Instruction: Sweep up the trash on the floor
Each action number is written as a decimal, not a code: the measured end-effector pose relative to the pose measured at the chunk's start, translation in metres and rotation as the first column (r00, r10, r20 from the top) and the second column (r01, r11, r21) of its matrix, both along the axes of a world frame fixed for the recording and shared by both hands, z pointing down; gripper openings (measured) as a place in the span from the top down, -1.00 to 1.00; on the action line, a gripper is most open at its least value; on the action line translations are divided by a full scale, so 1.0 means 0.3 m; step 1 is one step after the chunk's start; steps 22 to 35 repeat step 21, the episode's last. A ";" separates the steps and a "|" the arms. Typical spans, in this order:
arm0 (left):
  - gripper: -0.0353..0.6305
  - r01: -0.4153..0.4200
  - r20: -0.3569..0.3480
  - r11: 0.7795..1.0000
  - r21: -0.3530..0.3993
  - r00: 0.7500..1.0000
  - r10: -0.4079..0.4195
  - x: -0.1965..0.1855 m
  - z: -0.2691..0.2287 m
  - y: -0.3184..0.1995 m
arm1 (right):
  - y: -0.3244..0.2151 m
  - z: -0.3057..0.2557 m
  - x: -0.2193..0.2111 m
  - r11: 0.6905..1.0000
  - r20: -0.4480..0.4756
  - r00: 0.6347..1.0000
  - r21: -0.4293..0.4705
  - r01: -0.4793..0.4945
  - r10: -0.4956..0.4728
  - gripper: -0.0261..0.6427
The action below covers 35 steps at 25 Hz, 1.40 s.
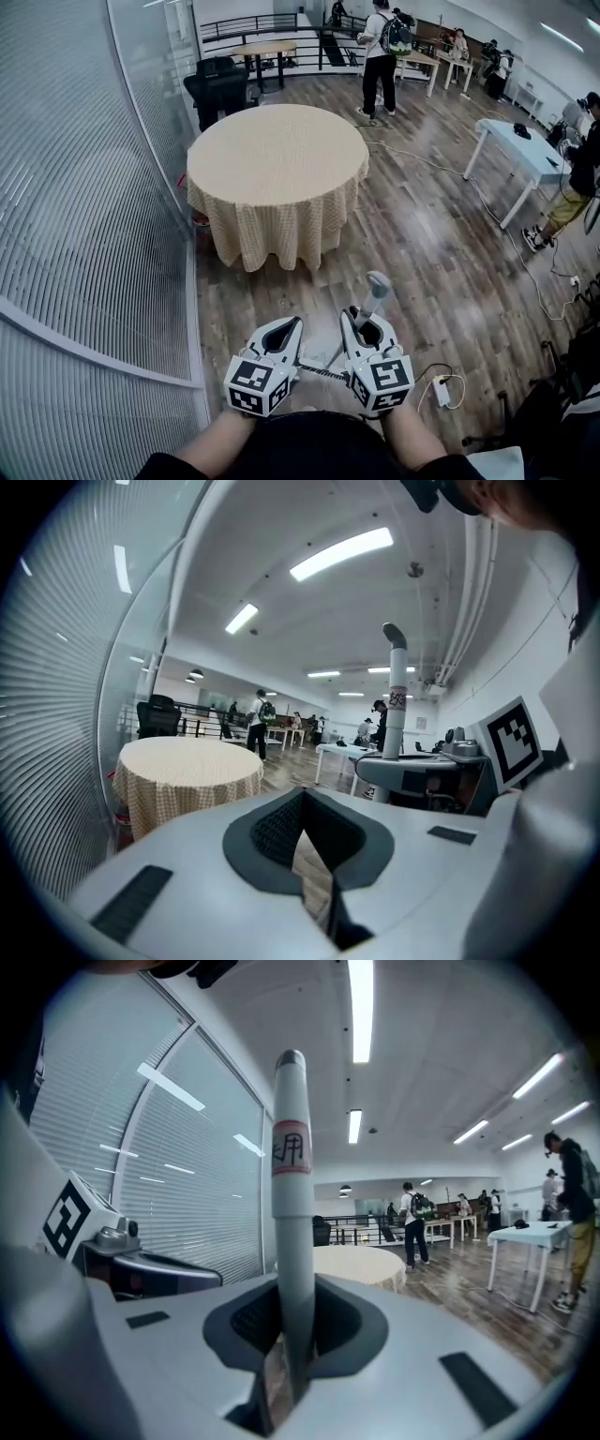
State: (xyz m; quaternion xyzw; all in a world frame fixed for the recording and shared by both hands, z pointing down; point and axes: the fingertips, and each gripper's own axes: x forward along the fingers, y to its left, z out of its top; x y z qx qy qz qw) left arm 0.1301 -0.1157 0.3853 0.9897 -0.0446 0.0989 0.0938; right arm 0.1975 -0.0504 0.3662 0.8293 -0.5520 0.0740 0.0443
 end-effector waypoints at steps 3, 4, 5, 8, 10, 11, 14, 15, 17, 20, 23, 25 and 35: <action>0.91 -0.009 0.008 1.000 0.017 1.000 0.008 0.008 -0.004 0.016 | 0.011 0.000 0.010 1.000 -0.007 1.000 -0.012 -0.026 0.026 0.74; 0.91 -0.009 0.008 1.000 0.020 1.000 0.009 0.010 -0.006 0.021 | 0.015 0.002 0.013 0.999 -0.009 0.999 -0.016 -0.032 0.031 0.74; 0.91 -0.008 0.007 1.000 0.021 1.000 0.008 0.013 -0.009 0.024 | 0.018 0.005 0.017 0.999 -0.010 0.999 -0.018 -0.037 0.037 0.74; 0.91 -0.008 0.005 1.000 0.026 1.000 0.008 0.021 -0.020 0.031 | 0.027 0.017 0.038 0.998 -0.005 0.998 -0.023 -0.059 0.059 0.74; 0.91 -0.010 0.001 1.000 0.027 1.000 0.010 0.022 -0.029 0.032 | 0.029 0.021 0.048 0.997 -0.003 0.997 -0.022 -0.073 0.073 0.74; 0.91 -0.010 -0.001 1.000 0.027 1.000 0.010 0.020 -0.033 0.031 | 0.028 0.020 0.050 0.997 -0.002 0.997 -0.021 -0.076 0.076 0.74; 0.91 -0.010 -0.002 0.999 0.032 1.000 0.010 0.016 -0.047 0.034 | 0.024 0.008 0.047 0.997 -0.005 0.998 -0.012 -0.070 0.070 0.74; 0.91 -0.009 -0.002 0.999 0.033 1.000 0.009 0.014 -0.051 0.039 | 0.025 0.002 0.044 0.998 -0.006 0.998 -0.008 -0.066 0.066 0.74; 0.91 -0.009 -0.004 0.999 0.035 1.000 0.009 0.008 -0.058 0.049 | 0.027 -0.005 0.035 0.998 -0.009 0.998 -0.003 -0.058 0.058 0.74; 0.91 -0.009 -0.007 0.999 0.036 1.000 0.009 -0.003 -0.060 0.053 | 0.021 -0.004 0.023 0.999 -0.013 0.999 -0.001 -0.050 0.050 0.74; 0.91 -0.009 -0.008 0.999 0.036 1.000 0.009 -0.007 -0.059 0.053 | 0.018 -0.003 0.019 0.999 -0.014 0.999 -0.001 -0.047 0.047 0.74; 0.91 -0.009 -0.008 0.999 0.036 1.000 0.009 -0.007 -0.059 0.053 | 0.018 -0.003 0.019 0.999 -0.014 0.999 -0.001 -0.047 0.047 0.74; 0.91 -0.009 -0.008 0.999 0.036 1.000 0.009 -0.007 -0.059 0.053 | 0.018 -0.003 0.019 0.999 -0.014 0.999 -0.001 -0.047 0.047 0.74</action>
